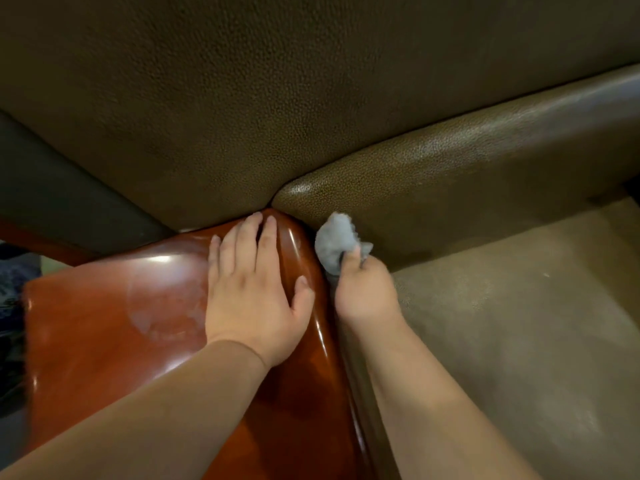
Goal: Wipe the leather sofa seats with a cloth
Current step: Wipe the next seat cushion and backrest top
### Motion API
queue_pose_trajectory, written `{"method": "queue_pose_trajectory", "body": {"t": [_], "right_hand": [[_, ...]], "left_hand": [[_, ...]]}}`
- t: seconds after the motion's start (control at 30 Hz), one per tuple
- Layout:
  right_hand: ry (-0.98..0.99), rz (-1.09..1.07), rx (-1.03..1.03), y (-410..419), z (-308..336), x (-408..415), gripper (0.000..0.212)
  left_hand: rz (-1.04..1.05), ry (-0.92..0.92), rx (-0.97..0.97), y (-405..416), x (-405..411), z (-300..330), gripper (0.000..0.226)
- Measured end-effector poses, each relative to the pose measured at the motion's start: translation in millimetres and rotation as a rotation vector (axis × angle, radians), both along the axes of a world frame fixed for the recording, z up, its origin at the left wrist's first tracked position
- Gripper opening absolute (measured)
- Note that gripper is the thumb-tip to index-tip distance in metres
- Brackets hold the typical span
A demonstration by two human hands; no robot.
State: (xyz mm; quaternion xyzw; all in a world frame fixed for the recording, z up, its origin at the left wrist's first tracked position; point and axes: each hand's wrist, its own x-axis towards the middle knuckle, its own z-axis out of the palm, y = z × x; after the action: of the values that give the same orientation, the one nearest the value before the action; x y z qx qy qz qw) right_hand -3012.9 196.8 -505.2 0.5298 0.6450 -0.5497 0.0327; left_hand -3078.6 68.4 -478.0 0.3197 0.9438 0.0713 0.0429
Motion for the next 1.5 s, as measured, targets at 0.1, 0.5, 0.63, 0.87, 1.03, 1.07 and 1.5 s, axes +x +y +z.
{"method": "queue_pose_trajectory", "body": {"t": [0.1,0.5,0.63,0.87,1.03,1.07,1.5], "right_hand": [[0.103,-0.050,0.198,2,48,-7,0.054],[0.405,0.749,1.518,73,79,-71,0.082],[0.322,0.735,1.490,101,63,-63,0.088],[0.137,0.830,1.406,35,-14,-13,0.087],[0.036,0.906,1.455,55,35,-11,0.093],[0.037,0.851,1.463,56,56,-17,0.087],[0.214,0.799,1.537,14,283,-128,0.076]], "left_hand": [[0.000,-0.012,-0.016,-2,-1,-1,0.088],[0.016,-0.111,-0.047,-2,-1,5,0.091],[0.039,-0.111,-0.040,-4,-3,7,0.091],[0.164,-0.116,-0.020,-6,2,9,0.086],[0.196,-0.167,0.035,-10,-1,15,0.079],[0.192,-0.189,0.088,-16,-1,16,0.075],[-0.072,0.240,0.274,-109,-144,276,0.039]]}}
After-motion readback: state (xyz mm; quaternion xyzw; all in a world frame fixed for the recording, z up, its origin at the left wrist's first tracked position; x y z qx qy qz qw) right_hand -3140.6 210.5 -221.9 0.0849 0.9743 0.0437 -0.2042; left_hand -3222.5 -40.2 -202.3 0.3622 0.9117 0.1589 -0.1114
